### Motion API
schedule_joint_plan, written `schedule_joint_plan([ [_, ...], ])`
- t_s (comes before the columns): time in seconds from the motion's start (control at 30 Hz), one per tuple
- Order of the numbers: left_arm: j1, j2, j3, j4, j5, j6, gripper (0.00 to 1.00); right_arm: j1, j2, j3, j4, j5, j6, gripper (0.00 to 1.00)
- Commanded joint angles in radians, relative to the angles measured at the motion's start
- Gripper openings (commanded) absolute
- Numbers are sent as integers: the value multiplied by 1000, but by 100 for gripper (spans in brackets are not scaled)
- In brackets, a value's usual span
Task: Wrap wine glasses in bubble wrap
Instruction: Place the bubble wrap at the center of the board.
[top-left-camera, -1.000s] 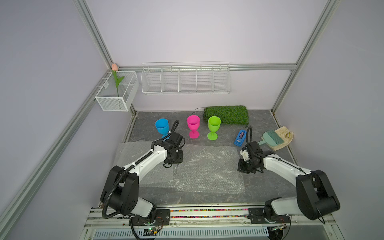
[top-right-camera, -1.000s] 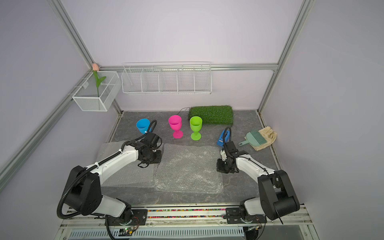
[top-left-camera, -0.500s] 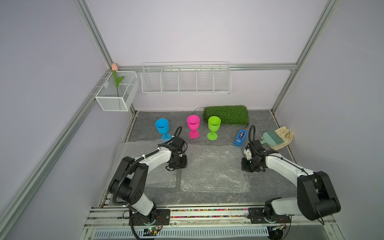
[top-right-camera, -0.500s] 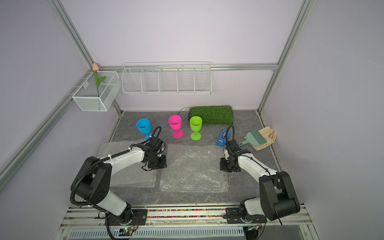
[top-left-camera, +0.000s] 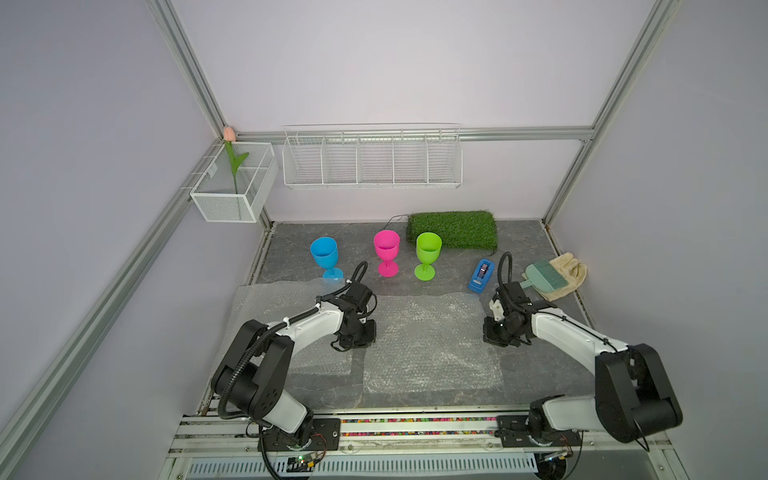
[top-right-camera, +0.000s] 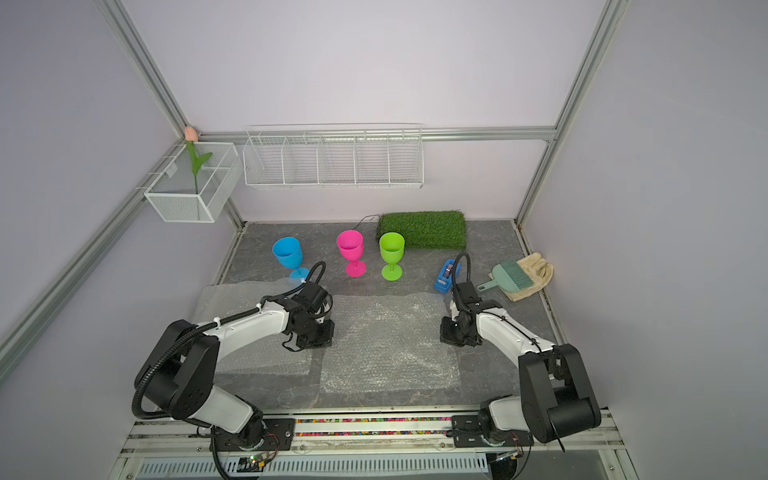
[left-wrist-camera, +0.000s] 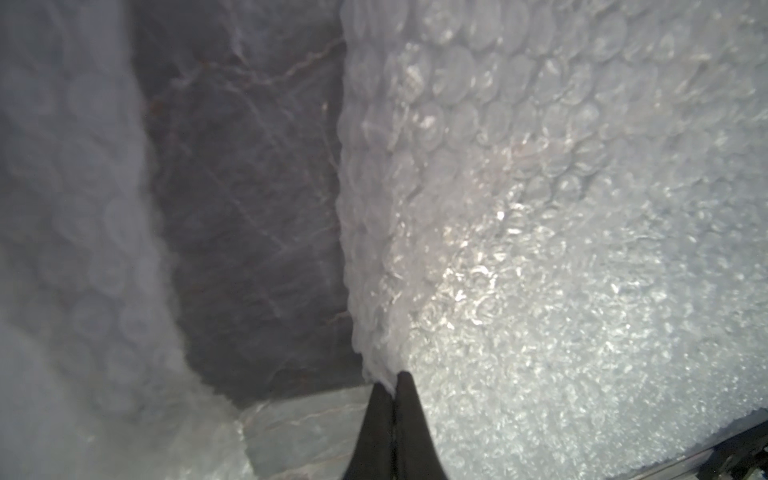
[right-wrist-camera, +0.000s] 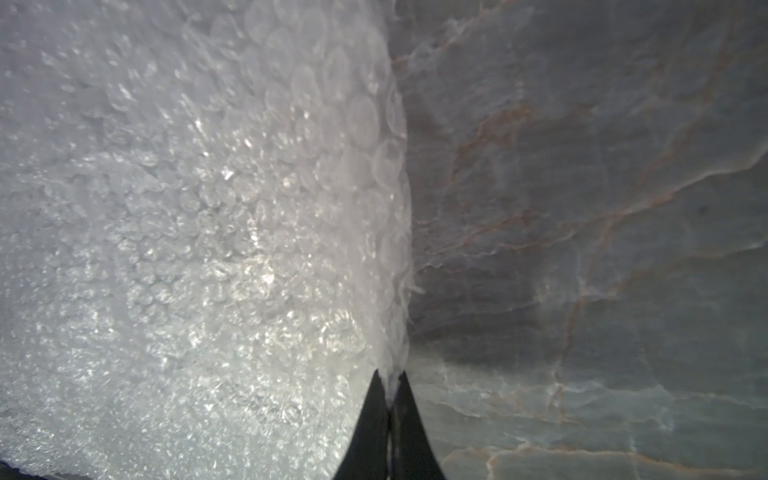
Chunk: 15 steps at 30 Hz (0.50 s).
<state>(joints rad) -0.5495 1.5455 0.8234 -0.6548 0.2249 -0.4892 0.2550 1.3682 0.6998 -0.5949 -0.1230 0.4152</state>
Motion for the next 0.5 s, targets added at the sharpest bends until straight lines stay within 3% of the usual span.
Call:
schedule_joint_plan([
  [0.0,-2,-12,-7,-21,-33,-26,0,-4,-16,-11,-15,22,34,7],
  [0.23,-2,-36,68,-115,-135,-26,15,-4,-59,30,-60,93,28,30],
  [0.47,1,-88,101,-157,-177,-34,25,-3,-145,102,-6,56,-53,78],
])
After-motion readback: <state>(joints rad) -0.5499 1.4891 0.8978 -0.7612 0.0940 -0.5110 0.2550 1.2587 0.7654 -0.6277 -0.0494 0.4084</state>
